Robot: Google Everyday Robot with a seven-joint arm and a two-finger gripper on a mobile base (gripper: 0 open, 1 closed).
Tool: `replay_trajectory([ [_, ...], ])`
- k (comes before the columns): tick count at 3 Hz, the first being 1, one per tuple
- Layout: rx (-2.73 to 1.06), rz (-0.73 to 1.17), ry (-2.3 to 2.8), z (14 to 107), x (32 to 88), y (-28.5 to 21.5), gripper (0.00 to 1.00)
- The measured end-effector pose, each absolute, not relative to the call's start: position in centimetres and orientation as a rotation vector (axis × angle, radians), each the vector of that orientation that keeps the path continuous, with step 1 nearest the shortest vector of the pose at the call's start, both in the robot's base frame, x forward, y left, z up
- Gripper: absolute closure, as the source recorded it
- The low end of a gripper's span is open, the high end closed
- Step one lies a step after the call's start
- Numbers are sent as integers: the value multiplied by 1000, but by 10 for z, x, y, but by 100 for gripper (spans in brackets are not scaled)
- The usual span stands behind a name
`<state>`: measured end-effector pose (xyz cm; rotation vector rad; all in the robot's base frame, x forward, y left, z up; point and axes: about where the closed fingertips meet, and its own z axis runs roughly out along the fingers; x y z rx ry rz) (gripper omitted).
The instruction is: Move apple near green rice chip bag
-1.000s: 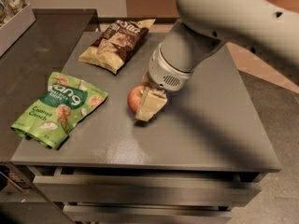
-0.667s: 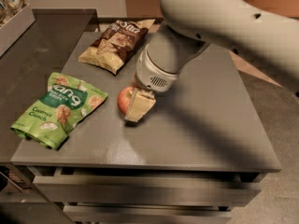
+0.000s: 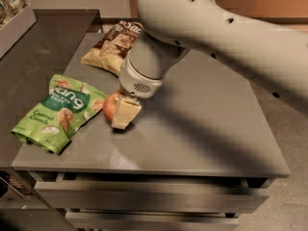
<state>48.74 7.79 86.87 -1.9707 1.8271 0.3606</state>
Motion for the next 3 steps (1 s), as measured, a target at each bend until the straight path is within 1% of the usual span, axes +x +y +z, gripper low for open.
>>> replay_trajectory([
  [1, -1991, 364, 1808, 866, 485, 93, 82],
  [3, -2009, 372, 1800, 854, 485, 108, 36],
])
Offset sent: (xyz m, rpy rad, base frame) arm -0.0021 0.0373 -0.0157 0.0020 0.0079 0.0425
